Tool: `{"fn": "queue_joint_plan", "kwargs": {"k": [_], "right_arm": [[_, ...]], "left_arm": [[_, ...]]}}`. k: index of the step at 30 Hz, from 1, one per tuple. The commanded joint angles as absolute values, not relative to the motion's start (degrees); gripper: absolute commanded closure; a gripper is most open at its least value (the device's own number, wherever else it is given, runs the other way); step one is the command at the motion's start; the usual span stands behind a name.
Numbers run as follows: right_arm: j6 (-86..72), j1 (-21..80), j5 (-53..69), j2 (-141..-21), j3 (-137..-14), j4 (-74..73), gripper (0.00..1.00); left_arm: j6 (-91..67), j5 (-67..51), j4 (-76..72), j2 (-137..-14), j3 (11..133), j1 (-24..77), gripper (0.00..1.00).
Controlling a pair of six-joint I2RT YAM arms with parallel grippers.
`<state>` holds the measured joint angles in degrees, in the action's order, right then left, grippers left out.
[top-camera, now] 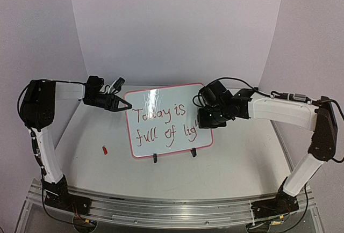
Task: Write a sentence on the whiteboard
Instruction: Write on the whiteboard with the whiteboard.
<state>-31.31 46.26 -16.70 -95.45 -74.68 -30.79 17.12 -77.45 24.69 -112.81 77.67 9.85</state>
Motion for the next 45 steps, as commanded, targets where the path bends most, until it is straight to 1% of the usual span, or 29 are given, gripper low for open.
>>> {"fn": "queue_joint_plan", "kwargs": {"k": [1, 10, 27, 45], "right_arm": [[-32.70, 45.79, -16.58, -94.75, -72.68, -31.72, 1.00], [-33.87, 45.75, -15.91, -94.38, -71.59, -31.73, 1.00], [-32.47, 45.79, -19.79, -94.70, -75.97, -30.53, 1.00], [-32.47, 45.77, -22.76, -93.70, -75.10, -30.34, 1.00]], "left_arm": [[21.80, -69.88, 25.76, -114.50, 77.56, 11.56, 1.00], [21.83, -69.88, 25.80, -114.60, 77.50, 11.58, 1.00], [22.02, -70.38, 25.85, -114.84, 77.68, 11.57, 1.00], [22.24, -70.70, 25.99, -114.96, 77.70, 11.60, 1.00]]}}
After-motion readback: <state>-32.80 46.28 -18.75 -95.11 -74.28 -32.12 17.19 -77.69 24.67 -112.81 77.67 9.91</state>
